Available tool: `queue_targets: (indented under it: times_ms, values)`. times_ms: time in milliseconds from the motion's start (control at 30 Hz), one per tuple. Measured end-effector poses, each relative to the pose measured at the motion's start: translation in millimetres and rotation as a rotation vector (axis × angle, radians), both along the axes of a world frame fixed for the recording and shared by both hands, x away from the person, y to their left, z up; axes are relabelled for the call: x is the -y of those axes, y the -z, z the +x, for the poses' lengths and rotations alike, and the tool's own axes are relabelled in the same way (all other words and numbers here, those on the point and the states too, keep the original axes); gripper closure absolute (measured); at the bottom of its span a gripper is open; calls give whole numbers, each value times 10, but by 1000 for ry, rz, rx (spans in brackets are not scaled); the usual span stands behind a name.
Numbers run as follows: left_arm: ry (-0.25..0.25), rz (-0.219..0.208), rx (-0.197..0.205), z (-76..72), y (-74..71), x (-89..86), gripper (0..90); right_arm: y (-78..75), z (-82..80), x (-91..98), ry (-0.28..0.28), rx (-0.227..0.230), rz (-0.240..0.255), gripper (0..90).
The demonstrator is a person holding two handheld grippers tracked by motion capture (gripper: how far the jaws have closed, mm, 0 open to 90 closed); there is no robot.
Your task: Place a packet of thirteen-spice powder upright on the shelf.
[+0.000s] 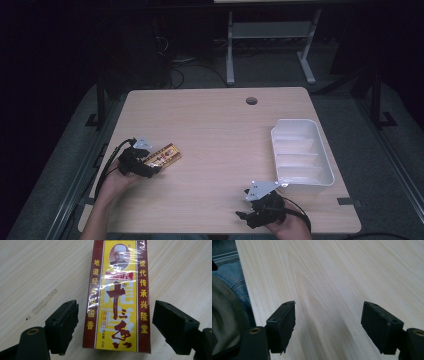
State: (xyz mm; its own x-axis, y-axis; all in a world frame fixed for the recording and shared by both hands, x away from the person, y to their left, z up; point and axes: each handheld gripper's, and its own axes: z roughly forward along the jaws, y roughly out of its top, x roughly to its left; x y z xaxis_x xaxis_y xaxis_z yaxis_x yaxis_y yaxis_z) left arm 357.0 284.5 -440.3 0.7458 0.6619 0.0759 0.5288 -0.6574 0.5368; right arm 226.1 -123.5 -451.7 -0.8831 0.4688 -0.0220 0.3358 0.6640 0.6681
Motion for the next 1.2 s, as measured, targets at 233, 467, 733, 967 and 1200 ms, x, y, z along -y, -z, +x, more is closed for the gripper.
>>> queue_targets:
  times_ms: [233, 467, 733, 967, 1200]
  values:
    - [3, 1, -13, 8, 11, -11, 243, 0, -3, 0, -1, 1, -1, 269]
    - [1, 9, -19, 14, 30, -8, 252, 0, -4, -1, -1, 0, 0, 269]
    - [4, 11, -29, 16, 46, -8, 284, -2, -7, 3, 0, 0, 1, 269]
    - [8, -2, -26, 13, 52, -24, 296, 4, -4, -6, -2, -3, -2, 269]
    - [5, -4, -26, 6, 59, -36, 305, 3, -9, -6, -2, -1, -1, 269]
